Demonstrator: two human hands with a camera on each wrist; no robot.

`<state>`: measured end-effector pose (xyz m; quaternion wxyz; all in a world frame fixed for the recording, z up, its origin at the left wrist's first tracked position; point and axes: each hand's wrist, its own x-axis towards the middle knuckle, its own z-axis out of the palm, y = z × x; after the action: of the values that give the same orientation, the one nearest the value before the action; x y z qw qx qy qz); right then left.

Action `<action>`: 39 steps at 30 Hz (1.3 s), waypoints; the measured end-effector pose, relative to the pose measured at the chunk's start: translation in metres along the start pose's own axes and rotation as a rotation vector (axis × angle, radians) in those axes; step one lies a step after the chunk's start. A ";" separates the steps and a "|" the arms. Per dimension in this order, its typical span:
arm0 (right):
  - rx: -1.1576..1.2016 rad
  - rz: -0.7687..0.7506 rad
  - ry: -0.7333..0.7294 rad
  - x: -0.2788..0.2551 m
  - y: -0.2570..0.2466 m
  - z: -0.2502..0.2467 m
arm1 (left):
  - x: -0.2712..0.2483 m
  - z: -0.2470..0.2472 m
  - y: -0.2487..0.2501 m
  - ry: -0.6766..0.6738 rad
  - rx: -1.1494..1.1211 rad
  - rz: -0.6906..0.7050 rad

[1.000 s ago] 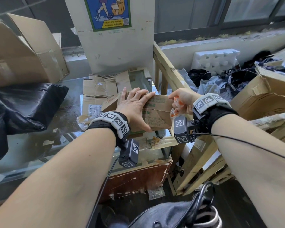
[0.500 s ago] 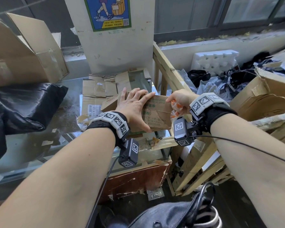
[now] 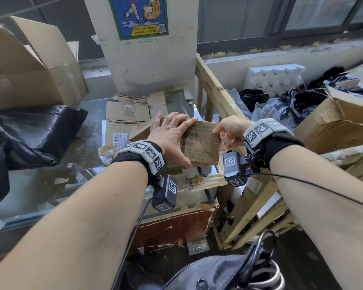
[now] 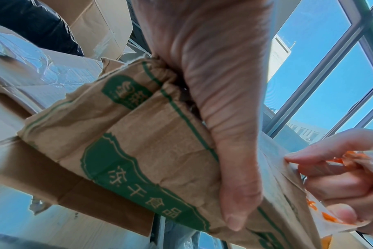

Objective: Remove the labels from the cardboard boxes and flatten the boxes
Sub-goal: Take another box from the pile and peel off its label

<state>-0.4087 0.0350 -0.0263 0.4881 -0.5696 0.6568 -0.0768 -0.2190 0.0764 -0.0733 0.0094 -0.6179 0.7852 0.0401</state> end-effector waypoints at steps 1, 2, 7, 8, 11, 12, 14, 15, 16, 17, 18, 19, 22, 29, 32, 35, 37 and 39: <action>0.001 0.002 -0.001 0.000 0.000 0.000 | 0.000 0.000 0.000 0.001 -0.003 -0.001; 0.002 0.003 -0.001 -0.001 0.001 0.000 | 0.000 0.000 -0.001 0.000 -0.005 0.000; -0.001 0.001 -0.017 -0.001 0.002 -0.002 | 0.002 0.000 -0.002 -0.004 -0.001 -0.003; -0.001 -0.001 -0.011 -0.001 0.003 -0.002 | 0.002 0.000 -0.002 -0.005 -0.001 -0.003; 0.009 0.000 -0.003 0.001 0.004 -0.003 | 0.003 0.001 -0.003 -0.007 -0.001 -0.001; 0.009 0.000 -0.003 0.001 0.005 -0.003 | 0.003 0.001 -0.003 -0.007 0.000 -0.002; -0.008 -0.007 0.006 0.001 0.004 -0.003 | 0.003 0.001 -0.003 -0.006 0.005 -0.003; -0.028 -0.014 0.012 0.001 0.004 -0.003 | 0.003 0.001 -0.003 -0.006 0.005 -0.004; -0.054 -0.023 0.019 0.001 0.003 -0.003 | 0.002 0.001 -0.002 -0.007 0.004 -0.005; -0.078 -0.034 0.024 0.000 0.002 -0.003 | 0.002 0.001 -0.002 -0.009 0.004 -0.006; -0.102 -0.043 0.029 0.000 0.002 -0.002 | 0.002 0.001 -0.001 -0.011 0.005 -0.006; -0.134 -0.052 0.032 -0.001 0.001 -0.002 | 0.002 0.001 -0.001 -0.011 0.006 -0.007; -0.243 -0.084 0.031 -0.001 0.000 -0.001 | 0.001 0.001 -0.002 -0.010 0.008 -0.007; -0.231 -0.114 0.057 -0.004 0.005 -0.001 | 0.000 0.002 -0.002 -0.002 0.017 -0.001; -0.203 -0.087 0.075 -0.004 0.007 -0.001 | 0.000 0.002 -0.001 0.003 0.014 0.001; -0.171 -0.062 0.100 -0.002 0.012 0.001 | -0.001 0.003 -0.002 0.002 0.006 -0.002; -0.160 -0.051 0.116 0.000 0.017 0.003 | -0.001 0.004 -0.002 0.003 0.005 -0.006; -0.188 -0.053 0.134 0.002 0.023 0.004 | 0.000 0.004 -0.002 0.005 0.005 -0.009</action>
<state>-0.4205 0.0427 -0.0447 0.3854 -0.6235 0.6771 -0.0656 -0.2169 0.0763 -0.0772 0.0092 -0.6216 0.7824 0.0367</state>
